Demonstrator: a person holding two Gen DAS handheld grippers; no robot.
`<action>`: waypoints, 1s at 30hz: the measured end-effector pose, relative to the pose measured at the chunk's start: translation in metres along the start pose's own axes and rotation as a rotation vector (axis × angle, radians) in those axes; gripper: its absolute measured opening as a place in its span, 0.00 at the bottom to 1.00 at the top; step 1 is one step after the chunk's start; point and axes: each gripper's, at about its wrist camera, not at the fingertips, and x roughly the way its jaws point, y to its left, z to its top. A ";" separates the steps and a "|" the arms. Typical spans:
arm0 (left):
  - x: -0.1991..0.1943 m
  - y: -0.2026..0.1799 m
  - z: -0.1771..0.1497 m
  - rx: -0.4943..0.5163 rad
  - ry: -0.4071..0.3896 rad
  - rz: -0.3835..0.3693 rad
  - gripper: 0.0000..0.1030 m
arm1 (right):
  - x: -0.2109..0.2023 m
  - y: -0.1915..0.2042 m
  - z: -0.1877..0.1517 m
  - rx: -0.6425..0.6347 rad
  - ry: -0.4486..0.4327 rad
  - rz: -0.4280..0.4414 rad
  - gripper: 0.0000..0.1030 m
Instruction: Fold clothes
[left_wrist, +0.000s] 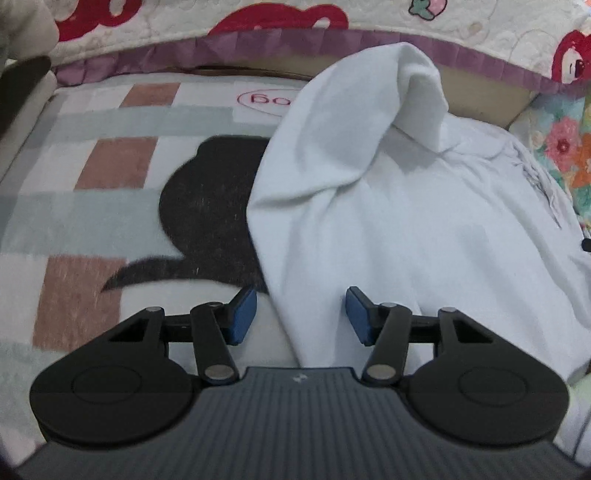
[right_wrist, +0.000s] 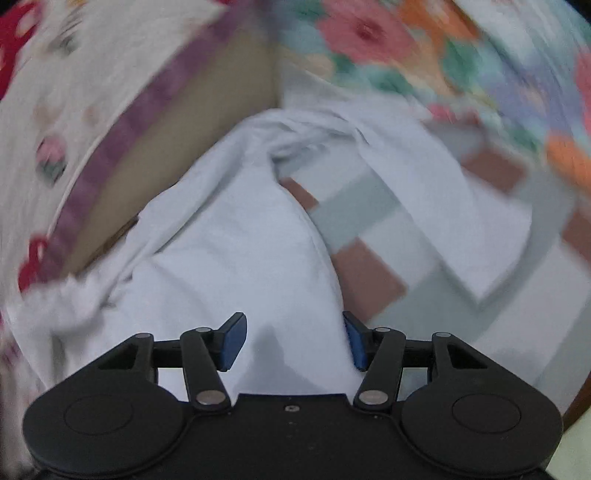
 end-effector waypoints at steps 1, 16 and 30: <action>0.000 -0.001 0.004 0.001 -0.011 0.014 0.52 | -0.005 0.002 0.005 -0.050 0.001 0.023 0.59; -0.076 -0.066 -0.002 0.102 -0.089 -0.047 0.51 | -0.036 0.047 -0.039 -0.261 -0.066 0.222 0.60; -0.050 -0.103 -0.044 0.334 0.084 -0.267 0.61 | -0.089 0.165 -0.024 -0.746 0.004 0.130 0.60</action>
